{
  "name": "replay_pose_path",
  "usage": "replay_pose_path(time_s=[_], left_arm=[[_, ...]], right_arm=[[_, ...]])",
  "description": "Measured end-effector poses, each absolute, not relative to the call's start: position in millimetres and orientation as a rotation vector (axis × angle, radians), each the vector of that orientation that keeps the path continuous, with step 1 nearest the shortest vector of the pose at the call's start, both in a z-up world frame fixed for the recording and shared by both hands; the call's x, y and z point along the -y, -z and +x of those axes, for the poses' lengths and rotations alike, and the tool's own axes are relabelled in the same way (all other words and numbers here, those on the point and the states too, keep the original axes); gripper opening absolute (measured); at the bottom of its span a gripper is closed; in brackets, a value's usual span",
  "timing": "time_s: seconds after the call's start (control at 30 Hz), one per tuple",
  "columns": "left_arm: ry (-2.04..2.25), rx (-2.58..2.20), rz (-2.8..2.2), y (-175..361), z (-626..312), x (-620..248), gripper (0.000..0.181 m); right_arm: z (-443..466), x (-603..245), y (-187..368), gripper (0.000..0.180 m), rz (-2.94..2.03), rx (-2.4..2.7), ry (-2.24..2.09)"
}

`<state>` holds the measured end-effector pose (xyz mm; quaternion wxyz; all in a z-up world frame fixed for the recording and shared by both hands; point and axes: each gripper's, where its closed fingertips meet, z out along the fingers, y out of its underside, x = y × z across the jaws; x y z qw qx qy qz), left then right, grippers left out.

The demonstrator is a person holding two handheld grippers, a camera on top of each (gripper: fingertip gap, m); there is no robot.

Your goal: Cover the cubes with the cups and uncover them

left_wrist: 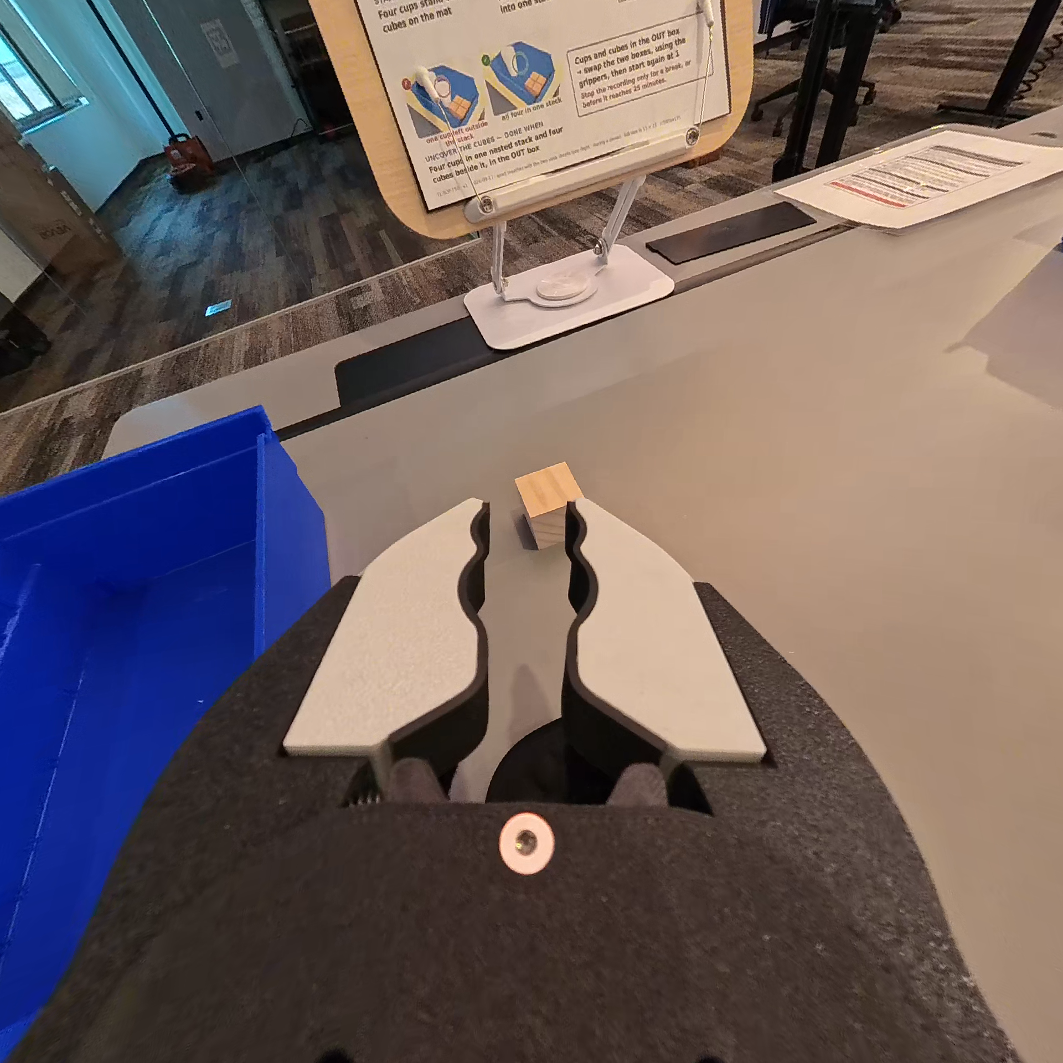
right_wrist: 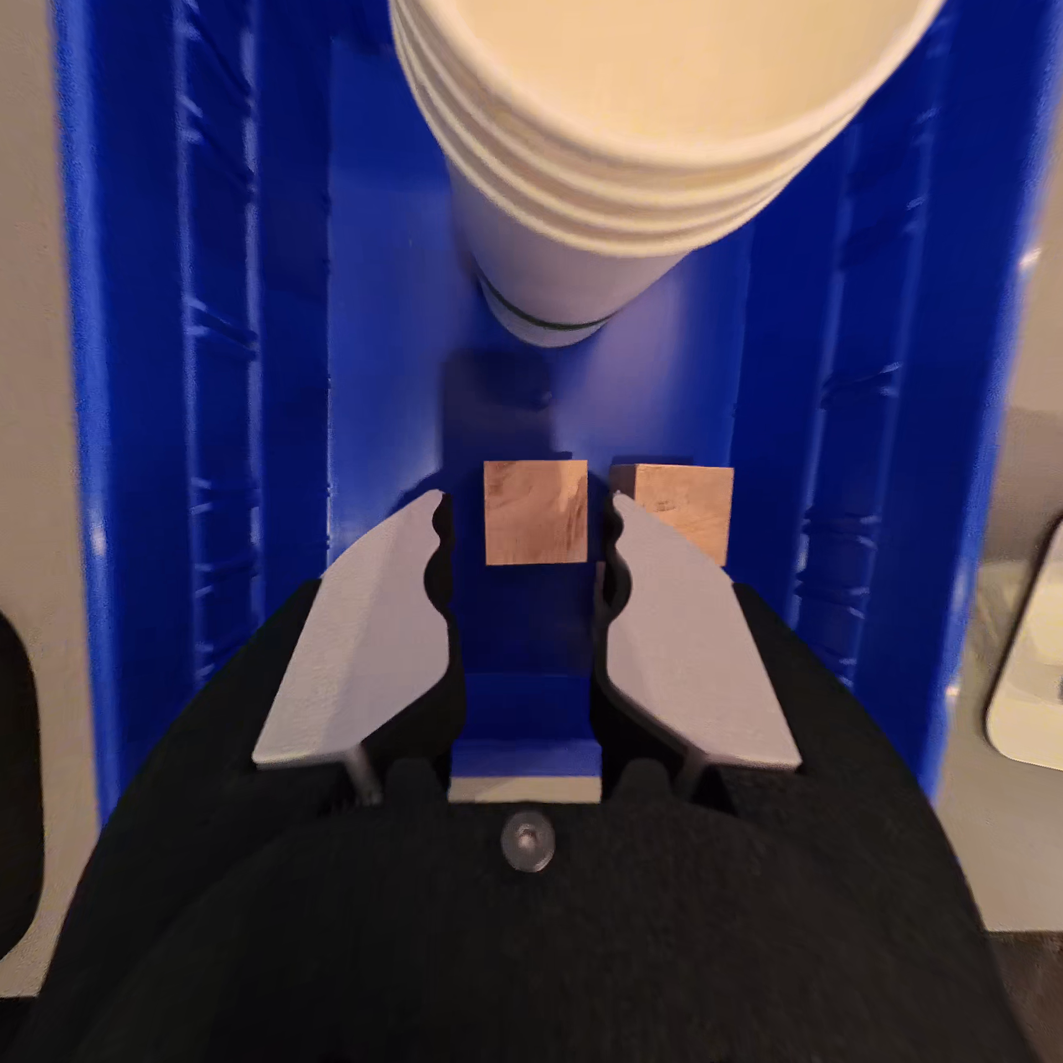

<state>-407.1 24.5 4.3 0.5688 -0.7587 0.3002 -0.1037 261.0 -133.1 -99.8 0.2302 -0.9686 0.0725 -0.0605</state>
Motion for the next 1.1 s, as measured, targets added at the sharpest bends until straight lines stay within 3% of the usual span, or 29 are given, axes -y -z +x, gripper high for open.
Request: replay_pose_path(time_s=[0.03,0.23,0.4,0.5,1.1], left_arm=[[0.242,-0.705,-1.785,-3.5,-406.7,-25.2,0.025],[0.248,-0.714,-1.900,16.5,-393.6,-44.9,0.034],[0.243,-0.718,-2.071,49.1,-369.7,-82.0,0.057],[0.217,-0.684,-2.180,75.6,-364.6,-106.5,0.062],[0.234,-0.606,-2.465,134.4,-348.5,-118.4,0.045]], right_arm=[[260.6,133.6,90.5,0.051,-2.643,-0.193,0.183],[247.5,136.7,40.2,0.050,-2.523,-0.123,0.251],[227.8,134.7,16.5,0.050,-2.463,-0.053,0.267],[213.6,132.9,10.6,0.050,-2.447,-0.002,0.261],[203.0,138.3,7.4,0.047,-2.415,0.085,0.275]])
